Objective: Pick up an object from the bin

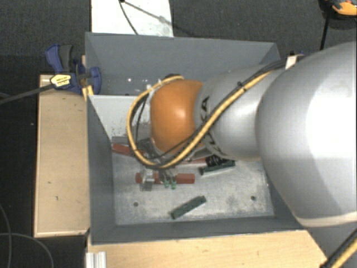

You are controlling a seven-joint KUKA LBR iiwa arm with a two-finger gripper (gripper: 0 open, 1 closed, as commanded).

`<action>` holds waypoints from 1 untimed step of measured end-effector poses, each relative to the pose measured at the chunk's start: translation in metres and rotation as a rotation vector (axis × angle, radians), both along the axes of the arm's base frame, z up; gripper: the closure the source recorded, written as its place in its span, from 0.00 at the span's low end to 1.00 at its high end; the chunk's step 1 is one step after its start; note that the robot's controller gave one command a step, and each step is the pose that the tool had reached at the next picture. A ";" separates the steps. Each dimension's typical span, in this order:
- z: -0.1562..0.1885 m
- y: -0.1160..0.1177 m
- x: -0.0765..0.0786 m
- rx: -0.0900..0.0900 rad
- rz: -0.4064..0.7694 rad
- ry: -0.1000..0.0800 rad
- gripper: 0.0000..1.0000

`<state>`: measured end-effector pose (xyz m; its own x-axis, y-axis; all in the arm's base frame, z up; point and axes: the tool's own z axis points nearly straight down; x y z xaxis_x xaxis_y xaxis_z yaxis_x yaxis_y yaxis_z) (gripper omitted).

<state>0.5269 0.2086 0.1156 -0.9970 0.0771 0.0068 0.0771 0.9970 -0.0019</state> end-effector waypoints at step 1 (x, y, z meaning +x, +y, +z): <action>0.061 -0.011 -0.010 0.001 0.000 -0.004 1.00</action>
Offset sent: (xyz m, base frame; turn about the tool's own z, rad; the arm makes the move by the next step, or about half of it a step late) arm 0.0174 -0.0143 0.1302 -0.0138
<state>0.5165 0.1979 0.1765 -0.9970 0.0774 0.0033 0.0774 0.9970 -0.0009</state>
